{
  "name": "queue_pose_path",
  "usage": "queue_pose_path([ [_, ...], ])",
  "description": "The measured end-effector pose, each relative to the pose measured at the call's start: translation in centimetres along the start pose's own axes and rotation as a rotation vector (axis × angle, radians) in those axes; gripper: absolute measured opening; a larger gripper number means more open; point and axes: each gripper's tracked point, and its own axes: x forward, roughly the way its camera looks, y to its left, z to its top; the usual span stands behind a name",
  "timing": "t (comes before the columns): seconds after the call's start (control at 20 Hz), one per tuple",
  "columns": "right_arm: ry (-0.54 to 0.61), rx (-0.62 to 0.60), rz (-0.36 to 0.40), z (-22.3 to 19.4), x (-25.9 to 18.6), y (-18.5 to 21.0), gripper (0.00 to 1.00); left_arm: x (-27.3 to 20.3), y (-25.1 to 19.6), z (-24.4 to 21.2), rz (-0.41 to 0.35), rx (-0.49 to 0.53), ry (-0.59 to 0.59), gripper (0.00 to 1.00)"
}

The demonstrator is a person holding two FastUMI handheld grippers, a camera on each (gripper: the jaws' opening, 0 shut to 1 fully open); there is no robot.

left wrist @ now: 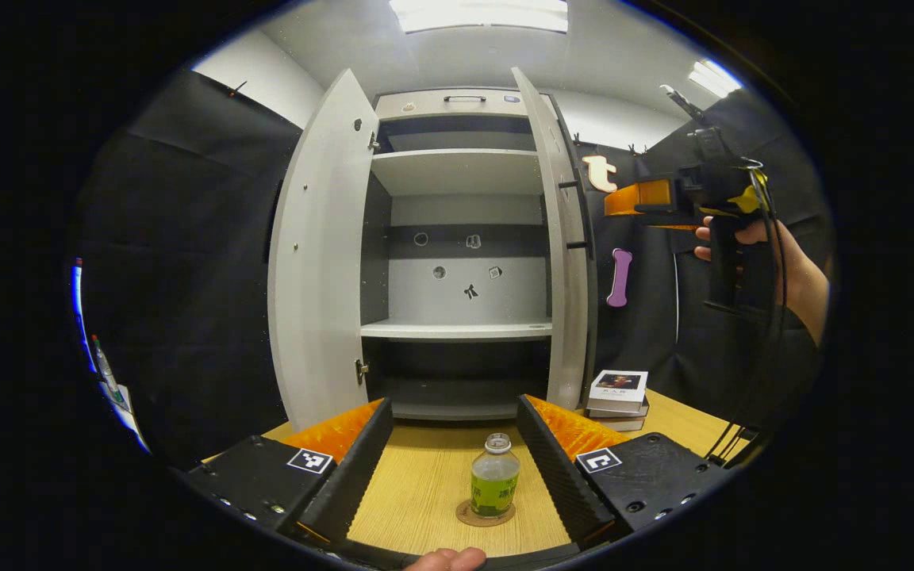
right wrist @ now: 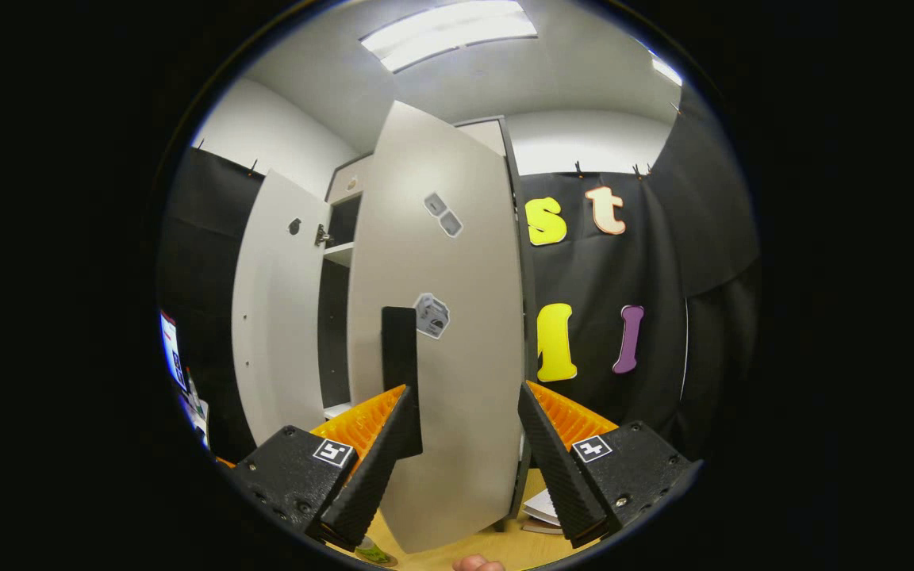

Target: Grasp the bottle in the cabinet with the left hand and place it on the coaster, then close the right door with the right hand and the left door with the left hand.

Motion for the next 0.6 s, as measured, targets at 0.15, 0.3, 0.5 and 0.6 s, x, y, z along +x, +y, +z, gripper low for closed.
queue_pose_path([
  [0.15, -0.007, 0.002, -0.01, -0.4, -2.6, -0.1, 0.83, 0.3, -0.7, 0.4, -0.028, -0.009, -0.002, 0.96],
  [0.3, -0.059, -0.016, -0.062, 0.0, -2.8, -0.9, 0.82, 0.8, -1.2, 0.6, -0.045, 0.003, 0.0, 0.95],
  [0.5, -0.044, -0.051, -0.075, 0.2, 0.5, -0.4, 0.82, 1.0, -1.0, 1.0, -0.052, 0.013, -0.015, 0.95],
  [0.6, -0.044, -0.059, -0.08, 0.3, 2.2, -0.2, 0.83, 1.1, -0.7, 0.3, -0.043, 0.005, 0.001, 0.92],
])
